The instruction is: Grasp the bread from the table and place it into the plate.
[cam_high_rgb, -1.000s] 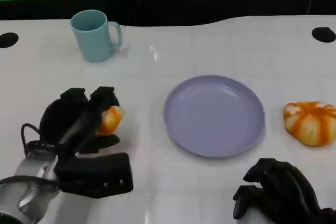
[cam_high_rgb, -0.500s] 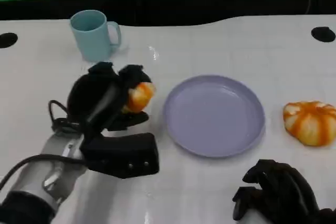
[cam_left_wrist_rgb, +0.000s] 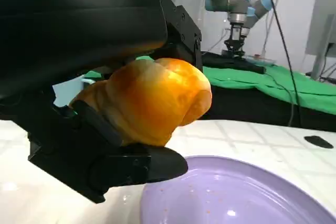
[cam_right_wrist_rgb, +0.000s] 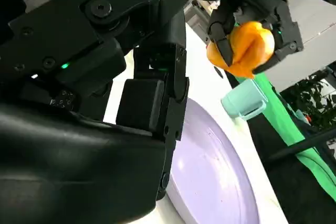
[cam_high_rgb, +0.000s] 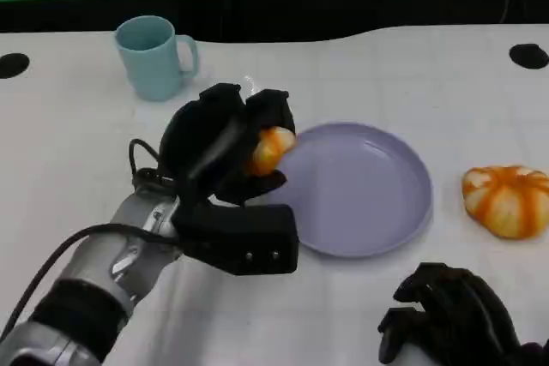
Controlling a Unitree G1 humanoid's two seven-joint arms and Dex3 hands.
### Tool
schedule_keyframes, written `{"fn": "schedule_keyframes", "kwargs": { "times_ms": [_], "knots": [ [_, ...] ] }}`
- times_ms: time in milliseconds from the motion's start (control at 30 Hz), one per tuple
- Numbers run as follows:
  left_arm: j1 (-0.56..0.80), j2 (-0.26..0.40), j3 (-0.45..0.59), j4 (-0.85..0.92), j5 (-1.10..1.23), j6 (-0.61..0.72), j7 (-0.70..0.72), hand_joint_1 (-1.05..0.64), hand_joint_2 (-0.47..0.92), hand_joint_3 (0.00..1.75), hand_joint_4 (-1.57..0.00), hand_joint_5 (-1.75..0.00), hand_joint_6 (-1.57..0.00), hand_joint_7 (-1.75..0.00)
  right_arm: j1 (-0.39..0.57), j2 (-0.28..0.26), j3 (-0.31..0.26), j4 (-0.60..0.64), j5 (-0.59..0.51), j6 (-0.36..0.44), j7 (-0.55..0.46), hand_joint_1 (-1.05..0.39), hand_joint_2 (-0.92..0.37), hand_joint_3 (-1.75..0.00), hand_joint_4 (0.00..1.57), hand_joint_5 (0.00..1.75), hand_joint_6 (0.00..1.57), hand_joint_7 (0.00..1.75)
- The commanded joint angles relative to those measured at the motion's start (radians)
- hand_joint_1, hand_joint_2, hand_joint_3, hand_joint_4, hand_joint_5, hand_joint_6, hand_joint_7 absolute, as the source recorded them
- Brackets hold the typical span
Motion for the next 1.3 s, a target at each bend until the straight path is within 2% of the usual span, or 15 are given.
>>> {"fn": "schedule_keyframes", "kwargs": {
  "times_ms": [33, 300, 467, 567, 600, 700, 800, 900, 933, 1033, 1100, 1133, 1167, 1233, 1300],
  "knots": [
    [-0.097, -0.054, -0.034, 0.055, 0.003, 0.014, -0.051, -0.26, 0.55, 0.93, -0.83, -1.75, -0.59, -1.75, 0.013, -0.007, 0.002, -0.020, 0.003, 0.005, -0.003, -1.05, -0.73, 0.00, 1.56, 0.79, 1.57, 0.40],
    [-0.170, -0.128, -0.084, 0.152, 0.017, 0.002, -0.043, -0.29, 0.55, 0.98, -0.91, -1.75, -0.70, -1.62, 0.032, -0.005, 0.010, -0.046, 0.004, 0.006, -0.005, -1.05, -0.73, 0.00, 1.57, 0.78, 1.57, 0.40],
    [-0.205, -0.173, -0.102, 0.220, 0.019, -0.004, -0.026, -0.29, 0.51, 1.04, -0.93, -1.75, -0.67, -1.74, 0.040, -0.005, 0.014, -0.055, 0.001, 0.004, -0.013, -1.05, -0.74, 0.00, 1.57, 0.78, 1.57, 0.40],
    [-0.228, -0.196, -0.112, 0.266, 0.018, -0.016, -0.028, -0.31, 0.52, 1.06, -0.91, -1.75, -0.66, -1.65, 0.042, -0.007, 0.018, -0.059, 0.003, 0.006, -0.013, -1.05, -0.74, -0.01, 1.56, 0.79, 1.57, 0.40],
    [-0.234, -0.202, -0.112, 0.279, 0.015, -0.021, -0.028, -0.30, 0.54, 1.02, -0.91, -1.75, -0.72, -1.40, 0.042, -0.008, 0.019, -0.058, 0.005, 0.005, -0.009, -1.04, -0.74, -0.01, 1.56, 0.79, 1.57, 0.40],
    [-0.250, -0.215, -0.112, 0.313, 0.013, -0.029, -0.032, -0.29, 0.55, 0.97, -0.90, -1.75, -0.75, -1.19, 0.041, -0.008, 0.020, -0.056, 0.009, 0.003, -0.004, -1.04, -0.74, 0.00, 1.56, 0.80, 1.57, 0.40],
    [-0.267, -0.225, -0.112, 0.348, 0.009, -0.035, -0.047, -0.29, 0.62, 0.87, -0.82, -1.75, -0.68, -1.35, 0.039, -0.007, 0.019, -0.052, 0.013, 0.004, 0.002, -1.03, -0.74, 0.00, 1.56, 0.79, 1.57, 0.38],
    [-0.283, -0.223, -0.120, 0.366, 0.012, -0.033, -0.080, -0.29, 0.64, 0.85, -0.81, -1.75, -0.66, -1.39, 0.038, -0.007, 0.018, -0.050, 0.015, 0.004, 0.005, -1.03, -0.73, 0.00, 1.56, 0.79, 1.57, 0.38],
    [-0.290, -0.220, -0.125, 0.370, 0.015, -0.027, -0.107, -0.35, 0.78, 0.57, -0.70, -1.54, -0.61, -0.97, 0.037, -0.007, 0.018, -0.048, 0.016, 0.003, 0.006, -1.03, -0.73, 0.00, 1.56, 0.78, 1.57, 0.38],
    [-0.304, -0.211, -0.140, 0.378, 0.022, -0.019, -0.153, -0.42, 0.91, 0.29, -0.60, -1.32, -0.62, -0.44, 0.040, -0.005, 0.018, -0.057, 0.014, 0.008, -0.005, -1.04, -0.73, 0.00, 1.57, 0.78, 1.57, 0.38],
    [-0.309, -0.207, -0.146, 0.376, 0.025, -0.009, -0.180, -0.43, 0.92, 0.27, -0.59, -1.29, -0.62, -0.36, 0.042, -0.004, 0.018, -0.059, 0.013, 0.007, -0.006, -1.04, -0.73, 0.00, 1.57, 0.78, 1.57, 0.39],
    [-0.312, -0.205, -0.150, 0.373, 0.027, -0.001, -0.198, -0.59, 0.92, 0.24, -0.50, -0.90, -0.50, -0.22, 0.042, -0.003, 0.018, -0.059, 0.014, 0.006, -0.006, -1.04, -0.74, 0.00, 1.57, 0.77, 1.57, 0.39],
    [-0.315, -0.200, -0.156, 0.365, 0.031, 0.011, -0.225, -0.65, 0.92, 0.24, -0.49, -0.71, -0.47, -0.15, 0.043, -0.003, 0.018, -0.057, 0.013, 0.000, -0.004, -1.04, -0.74, 0.00, 1.57, 0.77, 1.57, 0.38],
    [-0.319, -0.195, -0.165, 0.351, 0.035, 0.033, -0.266, -0.78, 0.92, 0.23, -0.43, -0.46, -0.35, -0.05, 0.044, -0.003, 0.018, -0.056, 0.012, -0.004, -0.002, -1.03, -0.74, 0.00, 1.57, 0.77, 1.57, 0.38],
    [-0.326, -0.188, -0.176, 0.335, 0.041, 0.054, -0.314, -0.84, 0.92, 0.23, -0.39, -0.38, -0.29, -0.01, 0.046, -0.003, 0.018, -0.060, 0.012, 0.001, -0.005, -1.03, -0.74, 0.00, 1.57, 0.77, 1.57, 0.38]
  ]
}}
